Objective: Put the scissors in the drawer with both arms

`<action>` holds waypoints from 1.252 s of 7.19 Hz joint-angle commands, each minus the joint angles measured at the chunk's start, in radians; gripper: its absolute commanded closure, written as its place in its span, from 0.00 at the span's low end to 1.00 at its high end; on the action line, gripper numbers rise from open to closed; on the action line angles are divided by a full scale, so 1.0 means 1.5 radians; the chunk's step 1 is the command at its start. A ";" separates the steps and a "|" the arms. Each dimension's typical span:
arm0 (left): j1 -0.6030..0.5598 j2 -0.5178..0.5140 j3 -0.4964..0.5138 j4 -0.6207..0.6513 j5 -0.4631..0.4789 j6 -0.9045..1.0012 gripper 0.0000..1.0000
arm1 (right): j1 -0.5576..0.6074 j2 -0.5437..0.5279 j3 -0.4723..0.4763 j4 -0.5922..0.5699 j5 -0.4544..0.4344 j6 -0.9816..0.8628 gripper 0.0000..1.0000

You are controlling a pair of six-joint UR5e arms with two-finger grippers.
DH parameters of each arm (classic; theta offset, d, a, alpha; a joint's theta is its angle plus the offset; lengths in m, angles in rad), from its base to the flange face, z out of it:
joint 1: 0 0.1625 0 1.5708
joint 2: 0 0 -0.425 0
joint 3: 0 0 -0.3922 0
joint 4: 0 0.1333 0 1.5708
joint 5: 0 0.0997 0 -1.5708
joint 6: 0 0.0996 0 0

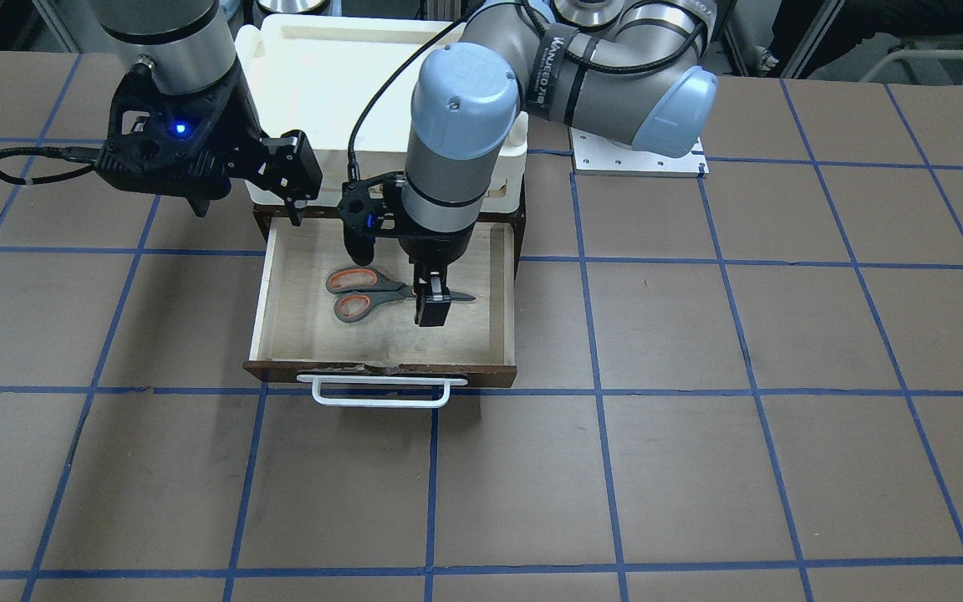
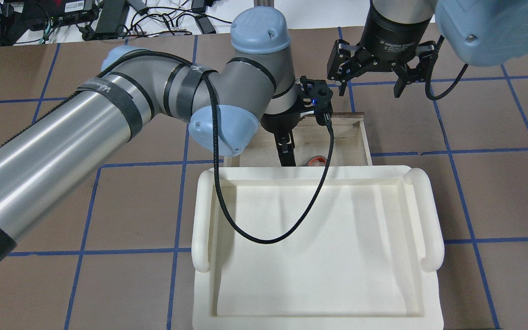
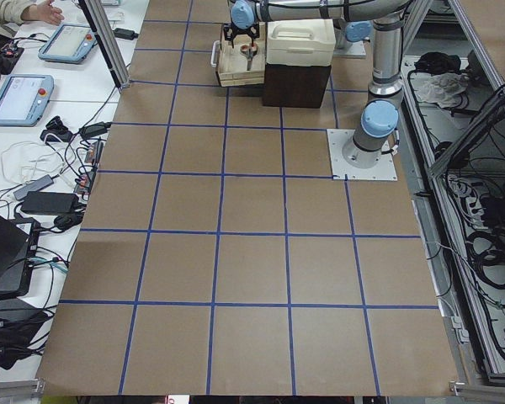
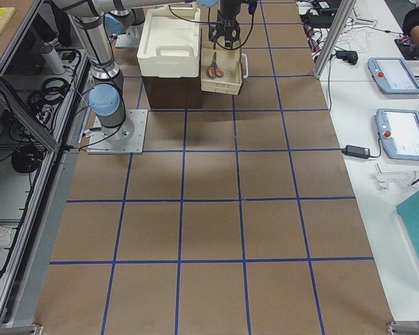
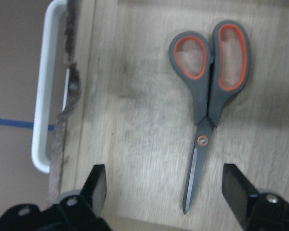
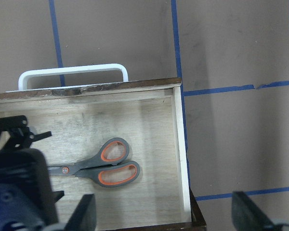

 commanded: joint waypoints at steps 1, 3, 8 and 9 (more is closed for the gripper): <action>0.084 0.043 0.000 -0.005 0.004 -0.007 0.12 | 0.000 0.001 0.000 -0.001 0.002 0.001 0.00; 0.173 0.083 0.004 -0.046 0.000 -0.103 0.09 | 0.000 0.002 0.000 -0.001 0.004 0.001 0.00; 0.293 0.155 0.006 -0.153 0.013 -0.483 0.00 | 0.000 0.004 0.001 -0.003 0.005 0.001 0.00; 0.291 0.166 0.003 -0.159 0.061 -0.524 0.00 | 0.001 0.004 0.001 -0.003 0.005 0.001 0.00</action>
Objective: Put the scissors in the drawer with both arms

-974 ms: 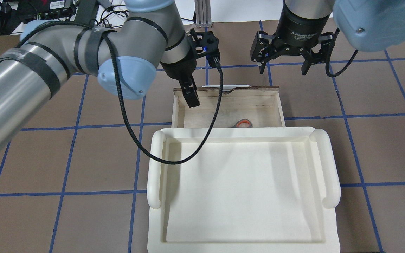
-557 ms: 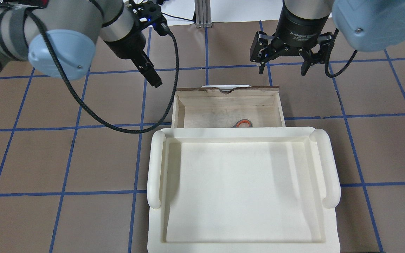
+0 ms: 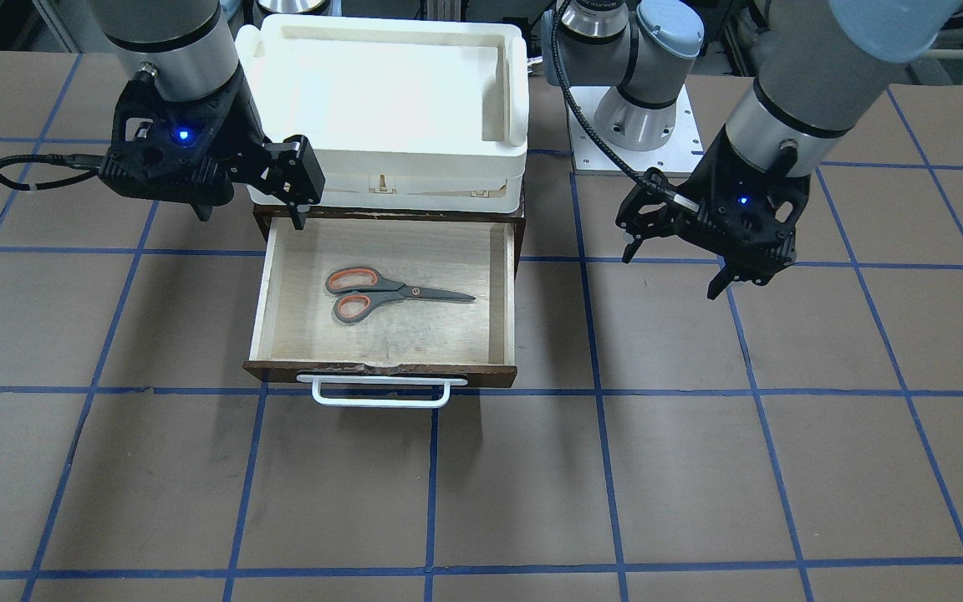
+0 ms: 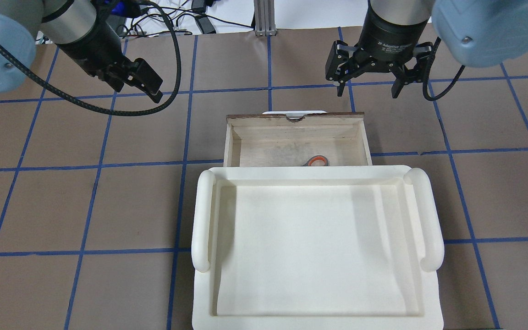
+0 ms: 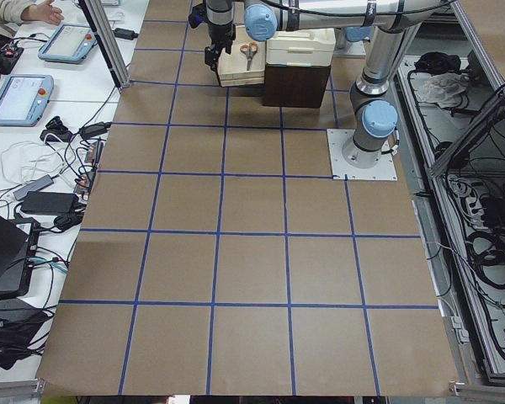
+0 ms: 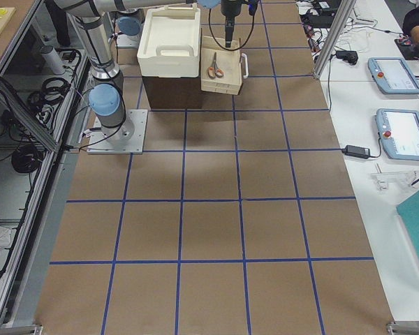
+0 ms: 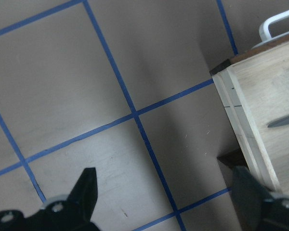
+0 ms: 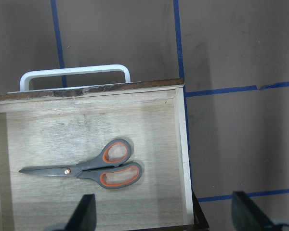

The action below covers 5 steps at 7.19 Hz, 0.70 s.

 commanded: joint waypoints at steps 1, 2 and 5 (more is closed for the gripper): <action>0.000 0.028 -0.004 -0.015 0.069 -0.112 0.00 | 0.001 0.000 0.000 -0.001 0.000 0.000 0.00; -0.002 0.048 -0.005 -0.020 0.066 -0.154 0.00 | 0.000 0.000 0.000 -0.001 0.000 0.001 0.00; -0.004 0.081 -0.006 -0.071 0.065 -0.205 0.00 | 0.001 0.000 0.000 0.000 0.000 0.003 0.00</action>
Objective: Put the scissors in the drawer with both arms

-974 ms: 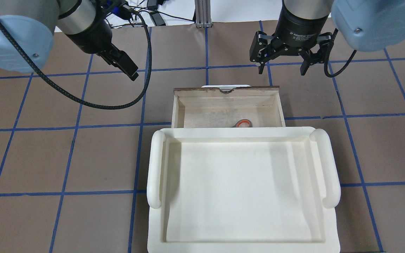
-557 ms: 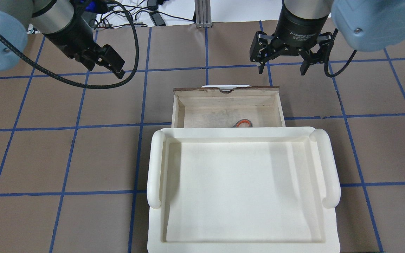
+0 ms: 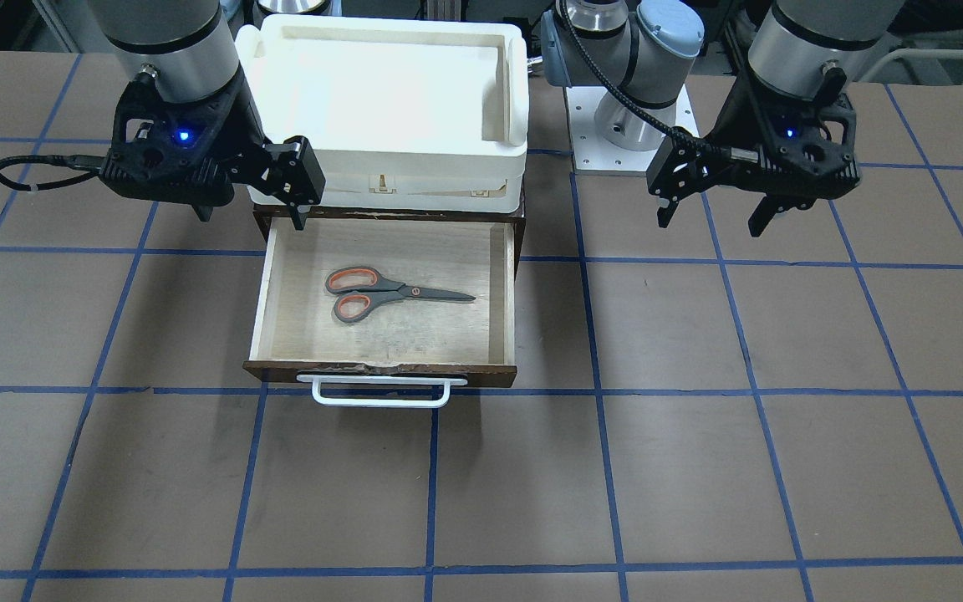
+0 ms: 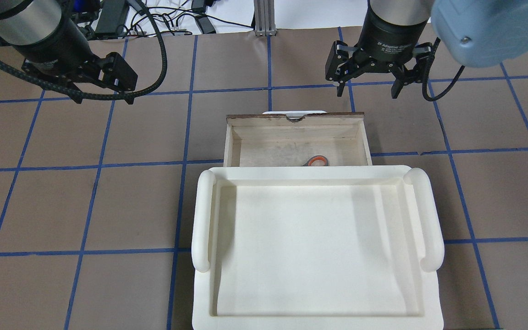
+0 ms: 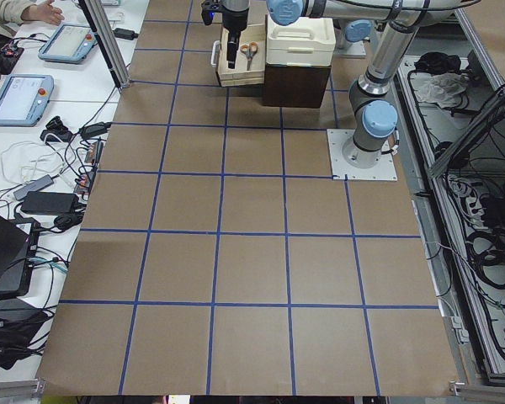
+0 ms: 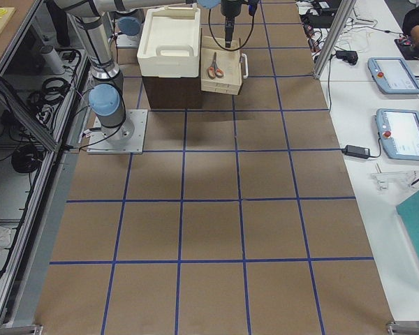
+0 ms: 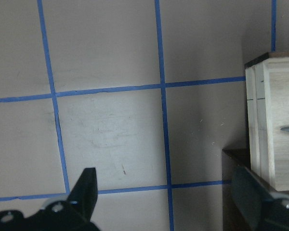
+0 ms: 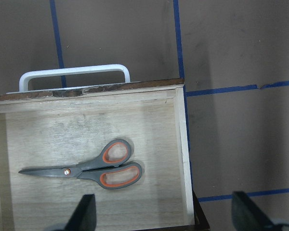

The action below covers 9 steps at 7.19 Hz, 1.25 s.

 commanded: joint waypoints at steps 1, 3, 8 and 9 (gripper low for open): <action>-0.006 0.007 -0.001 -0.017 0.001 -0.054 0.00 | 0.000 0.000 0.000 0.000 0.000 0.001 0.00; -0.017 0.010 0.000 -0.016 0.004 -0.054 0.00 | 0.001 0.003 0.000 0.001 0.000 0.001 0.00; -0.018 0.016 -0.001 -0.015 0.006 -0.053 0.00 | 0.000 0.004 0.000 0.001 0.000 0.001 0.00; -0.018 0.017 -0.001 -0.014 0.007 -0.052 0.00 | 0.001 0.004 0.000 0.001 0.001 0.002 0.00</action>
